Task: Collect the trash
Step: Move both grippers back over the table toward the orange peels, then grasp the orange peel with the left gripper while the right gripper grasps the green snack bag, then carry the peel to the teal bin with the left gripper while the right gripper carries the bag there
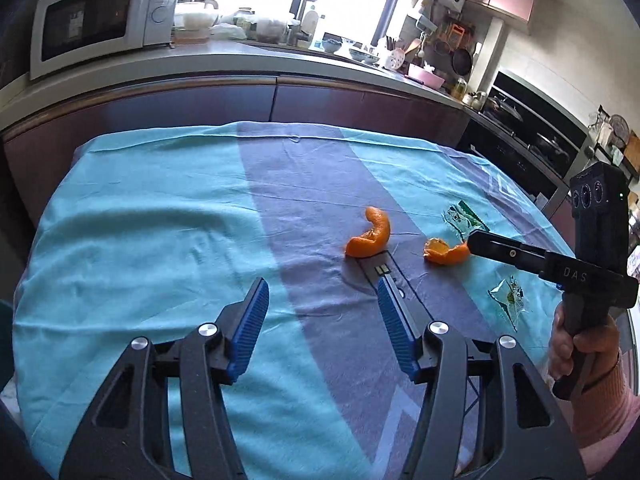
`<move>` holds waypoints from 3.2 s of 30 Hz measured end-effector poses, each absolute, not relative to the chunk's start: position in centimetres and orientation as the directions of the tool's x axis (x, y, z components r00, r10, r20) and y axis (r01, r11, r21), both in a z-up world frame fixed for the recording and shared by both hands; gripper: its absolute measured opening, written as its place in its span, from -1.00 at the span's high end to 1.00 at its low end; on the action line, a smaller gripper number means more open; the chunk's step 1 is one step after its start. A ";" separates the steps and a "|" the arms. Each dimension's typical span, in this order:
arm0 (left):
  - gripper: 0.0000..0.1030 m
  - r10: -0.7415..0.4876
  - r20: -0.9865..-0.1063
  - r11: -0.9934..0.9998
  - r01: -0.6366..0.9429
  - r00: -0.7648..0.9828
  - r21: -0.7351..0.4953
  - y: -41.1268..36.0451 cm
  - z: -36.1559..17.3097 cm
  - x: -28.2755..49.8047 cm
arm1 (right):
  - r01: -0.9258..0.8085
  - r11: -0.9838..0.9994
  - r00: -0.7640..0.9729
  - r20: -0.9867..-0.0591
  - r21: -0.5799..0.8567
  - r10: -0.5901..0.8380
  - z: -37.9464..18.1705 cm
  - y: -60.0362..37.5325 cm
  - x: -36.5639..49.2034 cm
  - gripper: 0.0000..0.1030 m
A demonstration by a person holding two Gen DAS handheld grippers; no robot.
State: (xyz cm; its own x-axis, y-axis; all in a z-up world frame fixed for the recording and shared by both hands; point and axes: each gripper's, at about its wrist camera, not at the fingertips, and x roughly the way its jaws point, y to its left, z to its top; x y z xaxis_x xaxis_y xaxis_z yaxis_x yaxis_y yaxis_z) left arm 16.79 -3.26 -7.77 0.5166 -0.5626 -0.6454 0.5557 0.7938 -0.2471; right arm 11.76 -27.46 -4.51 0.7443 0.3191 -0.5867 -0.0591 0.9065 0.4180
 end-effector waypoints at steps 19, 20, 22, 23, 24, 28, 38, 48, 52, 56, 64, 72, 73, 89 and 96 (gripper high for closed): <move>-0.07 -0.489 -0.756 0.791 0.587 0.435 -0.174 -11.9 -9.4 20.6 | 0.115 0.823 0.754 -0.588 0.557 0.293 -8.2 -37.9 14.7 0.14; 0.00 -0.486 -0.765 0.792 0.583 0.422 -0.182 -12.1 -9.7 20.9 | 0.111 0.823 0.749 -0.592 0.557 0.299 -8.4 -37.8 15.0 0.15; 0.11 -0.483 -0.774 0.794 0.578 0.410 -0.189 -12.2 -10.2 21.3 | 0.102 0.821 0.743 -0.592 0.562 0.313 -8.6 -37.6 15.2 0.21; 0.13 -0.482 -0.772 0.796 0.575 0.415 -0.188 -12.1 -10.2 21.3 | 0.098 0.817 0.738 -0.592 0.568 0.323 -8.7 -37.6 15.3 0.37; 0.23 -0.484 -0.772 0.795 0.576 0.413 -0.190 -12.2 -10.2 21.4 | 0.100 0.815 0.737 -0.593 0.571 0.325 -8.8 -37.6 15.3 0.44; 0.38 -0.492 -0.765 0.798 0.568 0.417 -0.204 -12.0 -10.1 21.4 | 0.086 0.821 0.744 -0.584 0.564 0.324 -8.4 -37.4 15.1 0.63; 0.66 -0.509 -0.725 0.804 0.558 0.465 -0.206 -10.3 -8.7 19.8 | 0.028 0.832 0.780 -0.533 0.554 0.329 -6.5 -35.6 14.9 0.84; 0.82 -0.528 -0.673 0.815 0.533 0.518 -0.229 -5.4 -6.2 17.5 | -0.067 0.823 0.804 -0.458 0.564 0.379 -3.8 -32.9 14.6 0.86; 0.82 -0.522 -0.658 0.826 0.515 0.543 -0.229 -3.0 -5.5 16.6 | -0.121 0.811 0.787 -0.443 0.572 0.429 -3.4 -30.8 14.7 0.86; 0.82 -0.515 -0.647 0.836 0.495 0.562 -0.236 -0.7 -4.8 15.8 | -0.180 0.793 0.758 -0.432 0.582 0.489 -3.2 -28.3 15.1 0.86; 0.82 -0.481 -0.633 0.866 0.443 0.607 -0.232 4.3 -4.0 13.8 | -0.282 0.748 0.679 -0.426 0.600 0.598 -3.4 -22.7 16.5 0.86; 0.82 -0.435 -0.624 0.896 0.384 0.649 -0.224 9.7 -3.5 11.7 | -0.347 0.720 0.605 -0.442 0.601 0.662 -3.9 -17.6 17.7 0.86; 0.82 -0.431 -0.624 0.898 0.379 0.652 -0.223 10.1 -3.4 11.6 | -0.354 0.716 0.597 -0.444 0.602 0.668 -4.0 -17.0 17.8 0.86; 0.82 -0.364 -0.629 0.931 0.299 0.687 -0.212 14.8 -3.3 10.0 | -0.423 0.676 0.505 -0.462 0.604 0.729 -4.7 -10.9 19.2 0.86; 0.82 -0.355 -0.630 0.935 0.277 0.690 -0.222 15.9 -3.5 9.8 | -0.439 0.661 0.474 -0.468 0.608 0.745 -4.9 -9.0 19.9 0.86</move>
